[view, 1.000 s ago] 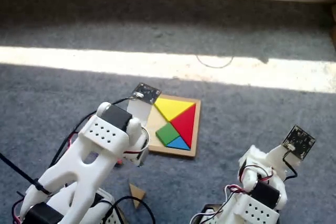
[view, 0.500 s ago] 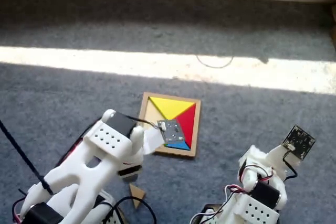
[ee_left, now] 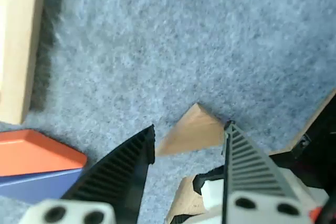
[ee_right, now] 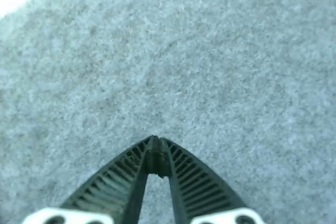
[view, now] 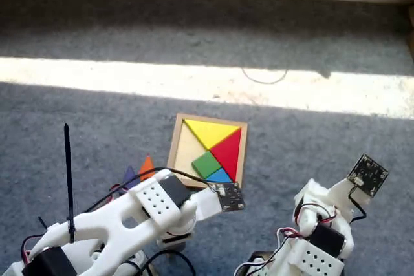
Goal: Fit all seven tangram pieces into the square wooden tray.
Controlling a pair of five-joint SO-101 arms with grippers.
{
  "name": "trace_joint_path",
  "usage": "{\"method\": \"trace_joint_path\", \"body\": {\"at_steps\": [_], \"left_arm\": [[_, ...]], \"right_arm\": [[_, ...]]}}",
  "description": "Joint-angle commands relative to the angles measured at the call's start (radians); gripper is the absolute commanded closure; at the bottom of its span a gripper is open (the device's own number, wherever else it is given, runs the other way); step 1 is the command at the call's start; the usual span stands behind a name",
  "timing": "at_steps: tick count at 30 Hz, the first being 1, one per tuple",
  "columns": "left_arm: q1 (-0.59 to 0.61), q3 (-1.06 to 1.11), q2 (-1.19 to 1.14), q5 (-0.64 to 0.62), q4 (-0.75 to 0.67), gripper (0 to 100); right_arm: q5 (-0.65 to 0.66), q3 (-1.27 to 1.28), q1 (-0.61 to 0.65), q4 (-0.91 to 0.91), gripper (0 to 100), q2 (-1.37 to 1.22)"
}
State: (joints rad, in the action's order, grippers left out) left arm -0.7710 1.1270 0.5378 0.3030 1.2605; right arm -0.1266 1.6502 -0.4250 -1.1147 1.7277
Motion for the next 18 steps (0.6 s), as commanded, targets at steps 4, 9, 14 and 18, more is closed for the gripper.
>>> {"method": "trace_joint_path", "body": {"at_steps": [4,9,14,18], "left_arm": [[-0.021,0.038,0.015,-0.034,-0.087,79],[0.091,0.035,0.019,-0.018,-0.092,79],[0.252,0.035,0.022,0.149,-0.092,79],[0.282,0.036,0.022,0.170,-0.092,79]], "right_arm": [[-0.006,-0.005,0.012,0.021,99.4,0.008],[-0.006,-0.005,0.012,0.021,99.4,0.008],[-0.006,-0.005,0.012,0.021,99.4,0.008],[-0.006,-0.005,0.012,0.021,99.4,0.008]]}}
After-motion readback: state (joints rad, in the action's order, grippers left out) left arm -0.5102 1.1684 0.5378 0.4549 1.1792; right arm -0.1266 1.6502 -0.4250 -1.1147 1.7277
